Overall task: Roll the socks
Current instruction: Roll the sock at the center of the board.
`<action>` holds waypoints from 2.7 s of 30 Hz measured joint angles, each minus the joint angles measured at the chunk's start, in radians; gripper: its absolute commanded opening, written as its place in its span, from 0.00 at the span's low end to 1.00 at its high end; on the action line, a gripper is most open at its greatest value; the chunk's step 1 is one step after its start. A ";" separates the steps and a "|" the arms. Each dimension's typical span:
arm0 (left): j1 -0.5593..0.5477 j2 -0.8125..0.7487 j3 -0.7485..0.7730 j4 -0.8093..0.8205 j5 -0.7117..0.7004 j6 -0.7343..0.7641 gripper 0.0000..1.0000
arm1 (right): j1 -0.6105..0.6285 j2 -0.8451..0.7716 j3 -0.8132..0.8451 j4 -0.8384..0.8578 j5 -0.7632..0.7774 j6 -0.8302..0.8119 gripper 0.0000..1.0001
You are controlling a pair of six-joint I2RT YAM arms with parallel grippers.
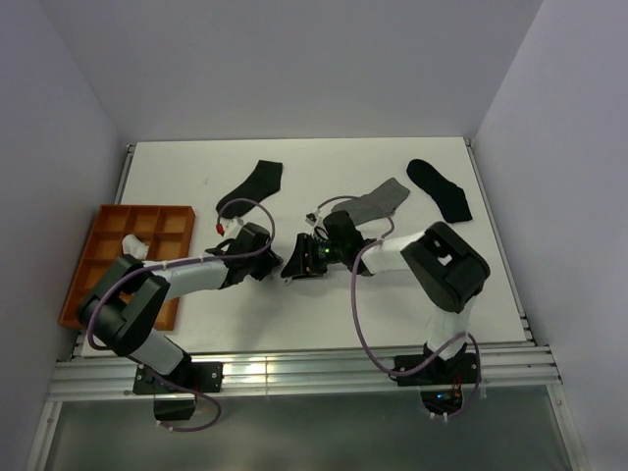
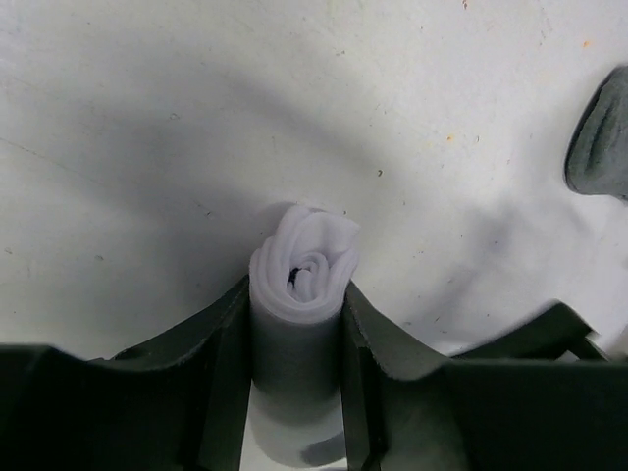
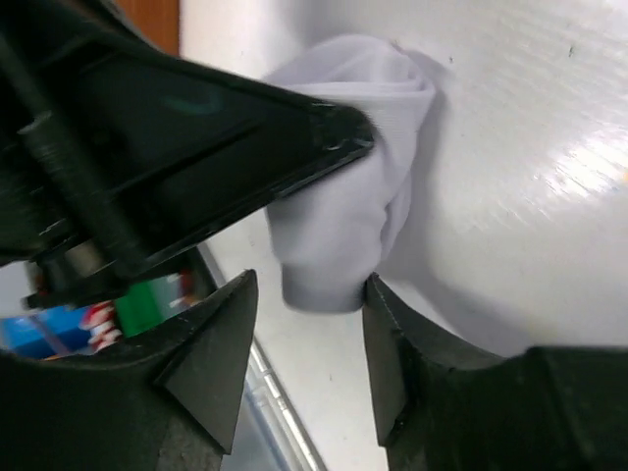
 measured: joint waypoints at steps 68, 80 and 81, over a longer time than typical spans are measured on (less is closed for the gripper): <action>0.013 0.002 -0.102 0.211 0.073 0.078 0.25 | -0.039 0.055 0.034 0.058 -0.001 -0.044 0.41; 0.004 0.087 0.118 -0.060 0.064 0.088 0.00 | -0.010 -0.457 -0.060 -0.322 0.311 -0.245 0.61; 0.002 0.091 0.134 -0.084 0.060 0.092 0.00 | -0.010 -0.508 -0.077 -0.341 0.336 -0.253 0.62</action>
